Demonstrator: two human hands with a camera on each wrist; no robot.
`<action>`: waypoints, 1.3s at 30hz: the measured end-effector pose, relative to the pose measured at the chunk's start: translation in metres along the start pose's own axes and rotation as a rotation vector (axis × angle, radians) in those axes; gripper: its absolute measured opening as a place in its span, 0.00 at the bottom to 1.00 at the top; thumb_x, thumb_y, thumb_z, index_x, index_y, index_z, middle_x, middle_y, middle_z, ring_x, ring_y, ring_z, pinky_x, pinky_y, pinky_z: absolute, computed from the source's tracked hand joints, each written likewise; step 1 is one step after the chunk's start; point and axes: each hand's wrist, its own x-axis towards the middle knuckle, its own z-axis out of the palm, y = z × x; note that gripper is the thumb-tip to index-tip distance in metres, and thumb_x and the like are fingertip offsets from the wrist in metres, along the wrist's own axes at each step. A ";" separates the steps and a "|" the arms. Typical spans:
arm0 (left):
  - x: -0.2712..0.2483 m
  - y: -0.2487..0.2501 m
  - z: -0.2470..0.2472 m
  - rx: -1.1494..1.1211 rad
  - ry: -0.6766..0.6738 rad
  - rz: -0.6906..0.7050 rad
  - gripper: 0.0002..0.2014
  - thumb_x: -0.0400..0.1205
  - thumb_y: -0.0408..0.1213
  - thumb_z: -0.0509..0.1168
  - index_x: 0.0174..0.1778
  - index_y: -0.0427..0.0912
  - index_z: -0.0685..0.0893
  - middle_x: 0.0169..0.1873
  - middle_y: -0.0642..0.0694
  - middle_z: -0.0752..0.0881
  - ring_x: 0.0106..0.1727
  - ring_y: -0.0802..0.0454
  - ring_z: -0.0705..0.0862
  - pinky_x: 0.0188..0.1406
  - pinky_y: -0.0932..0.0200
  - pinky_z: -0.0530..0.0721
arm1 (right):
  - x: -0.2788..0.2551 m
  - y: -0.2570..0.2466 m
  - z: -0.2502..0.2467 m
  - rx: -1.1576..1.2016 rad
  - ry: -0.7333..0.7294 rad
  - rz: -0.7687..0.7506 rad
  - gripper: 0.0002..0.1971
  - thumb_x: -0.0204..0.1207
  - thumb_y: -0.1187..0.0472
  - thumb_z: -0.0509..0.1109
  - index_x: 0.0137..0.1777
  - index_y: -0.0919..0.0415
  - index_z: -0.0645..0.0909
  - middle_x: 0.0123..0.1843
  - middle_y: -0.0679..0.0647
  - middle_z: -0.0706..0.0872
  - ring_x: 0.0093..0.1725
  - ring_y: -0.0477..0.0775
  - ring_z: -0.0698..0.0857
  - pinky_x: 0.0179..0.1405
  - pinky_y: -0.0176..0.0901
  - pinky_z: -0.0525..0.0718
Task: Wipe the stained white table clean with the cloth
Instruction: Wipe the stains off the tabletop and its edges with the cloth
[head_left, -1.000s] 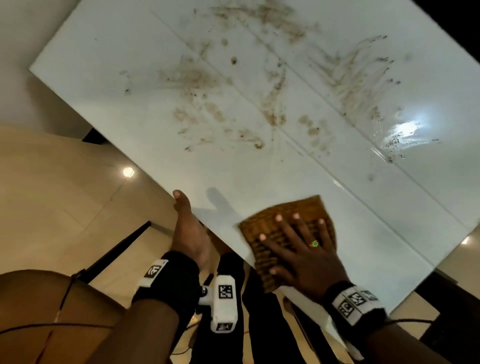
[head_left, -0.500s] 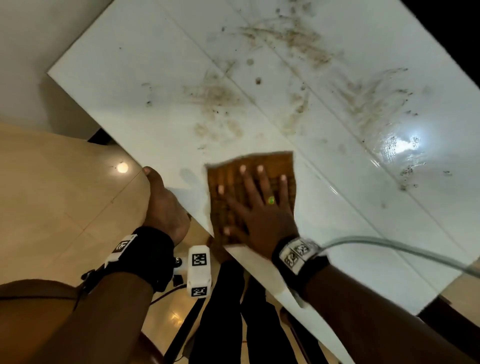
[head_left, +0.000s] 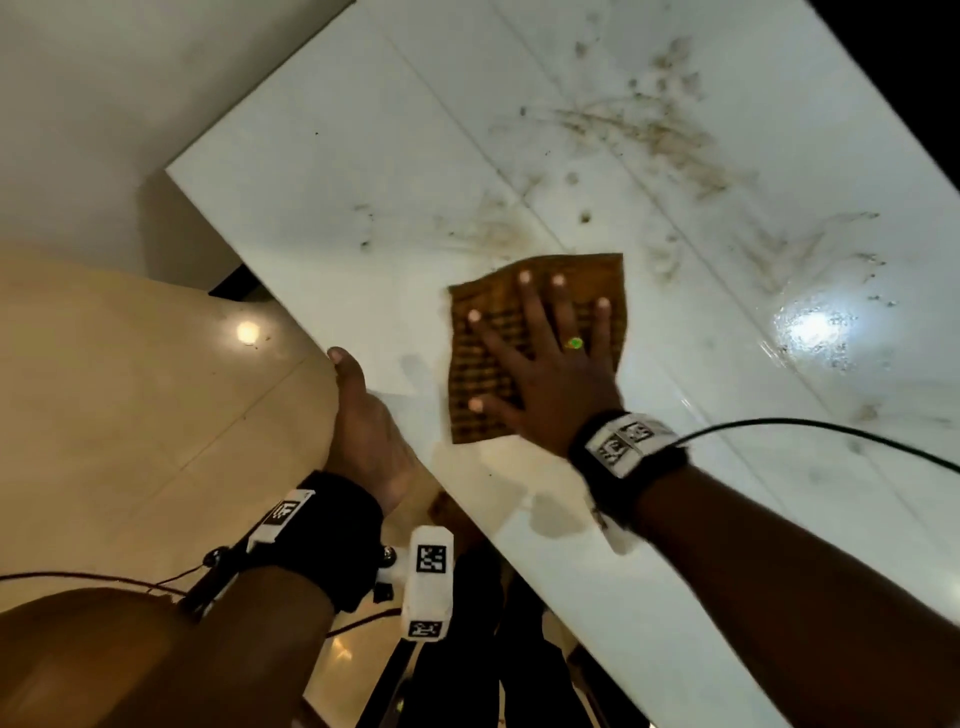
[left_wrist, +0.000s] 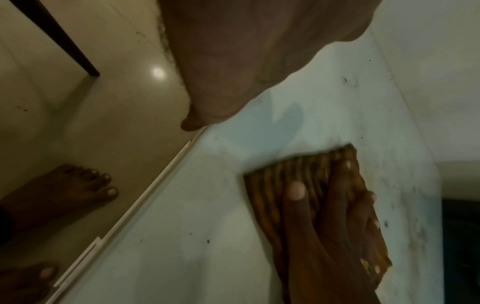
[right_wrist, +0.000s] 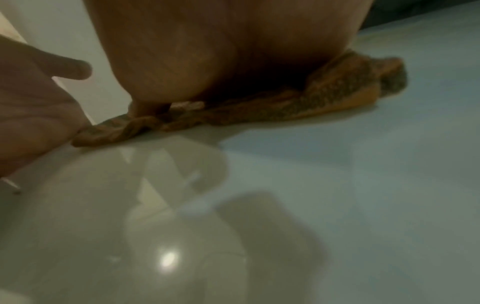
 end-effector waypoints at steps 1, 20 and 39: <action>-0.001 -0.001 -0.001 0.013 -0.032 0.027 0.47 0.68 0.81 0.63 0.81 0.61 0.72 0.82 0.48 0.75 0.82 0.46 0.73 0.82 0.41 0.68 | 0.000 -0.011 0.000 0.004 0.000 -0.010 0.44 0.75 0.21 0.52 0.88 0.34 0.45 0.92 0.61 0.39 0.89 0.73 0.39 0.79 0.85 0.40; 0.020 0.052 -0.004 0.107 -0.044 0.137 0.56 0.71 0.83 0.51 0.90 0.54 0.47 0.90 0.48 0.46 0.90 0.44 0.49 0.89 0.42 0.48 | 0.084 -0.045 -0.028 -0.047 -0.033 -0.115 0.45 0.74 0.20 0.52 0.87 0.31 0.40 0.91 0.59 0.32 0.88 0.72 0.35 0.78 0.85 0.36; 0.033 0.071 0.002 -0.071 -0.125 0.144 0.50 0.65 0.85 0.58 0.80 0.60 0.74 0.78 0.45 0.79 0.77 0.43 0.79 0.82 0.39 0.69 | 0.139 -0.055 -0.052 -0.020 -0.102 -0.210 0.46 0.74 0.20 0.53 0.86 0.30 0.34 0.88 0.56 0.24 0.86 0.69 0.27 0.78 0.83 0.31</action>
